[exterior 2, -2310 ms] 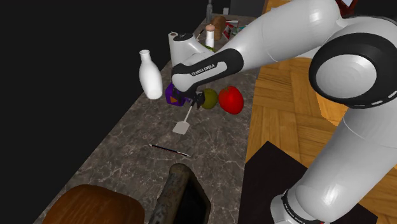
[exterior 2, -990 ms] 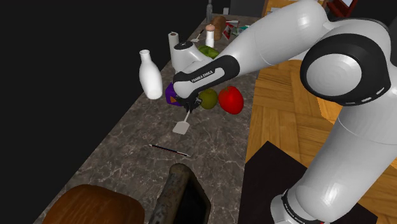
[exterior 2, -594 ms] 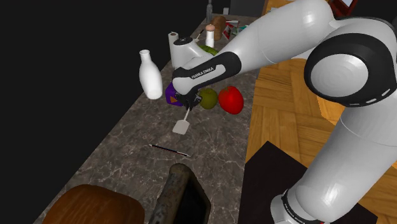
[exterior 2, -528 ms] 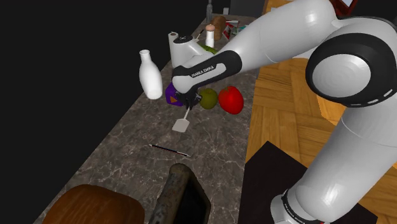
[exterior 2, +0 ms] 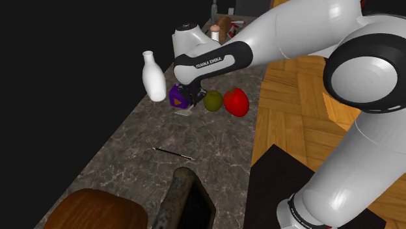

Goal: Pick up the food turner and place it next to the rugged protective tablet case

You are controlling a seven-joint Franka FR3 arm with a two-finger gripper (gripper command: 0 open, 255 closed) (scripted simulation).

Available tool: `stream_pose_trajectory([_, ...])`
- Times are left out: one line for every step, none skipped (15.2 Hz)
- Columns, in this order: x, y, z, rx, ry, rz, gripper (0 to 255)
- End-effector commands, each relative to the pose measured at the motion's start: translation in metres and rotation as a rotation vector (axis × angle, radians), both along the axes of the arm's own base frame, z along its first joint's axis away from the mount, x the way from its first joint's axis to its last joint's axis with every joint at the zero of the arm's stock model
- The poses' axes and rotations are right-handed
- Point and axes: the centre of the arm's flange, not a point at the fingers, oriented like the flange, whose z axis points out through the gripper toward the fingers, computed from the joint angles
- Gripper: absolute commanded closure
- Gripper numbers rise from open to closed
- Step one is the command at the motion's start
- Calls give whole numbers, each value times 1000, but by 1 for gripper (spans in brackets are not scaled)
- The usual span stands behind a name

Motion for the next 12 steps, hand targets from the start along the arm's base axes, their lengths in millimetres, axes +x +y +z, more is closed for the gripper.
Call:
stream_pose_trajectory([1,0,11,0,0,0,255])
stream_pose_trajectory([1,0,16,0,0,0,255])
stream_pose_trajectory([1,0,21,0,0,0,255])
stream_pose_trajectory([1,0,27,0,0,0,255])
stream_pose_trajectory([1,0,32,0,0,0,255])
stream_pose_trajectory([1,0,37,0,0,0,255])
stream_pose_trajectory([1,0,43,0,0,0,255])
stream_pose_trajectory([1,0,48,0,0,0,255])
stream_pose_trajectory([1,0,53,0,0,0,255])
stream_pose_trajectory([1,0,58,0,0,0,255])
stream_pose_trajectory([1,0,64,0,0,0,255])
stream_pose_trajectory([1,0,69,0,0,0,255])
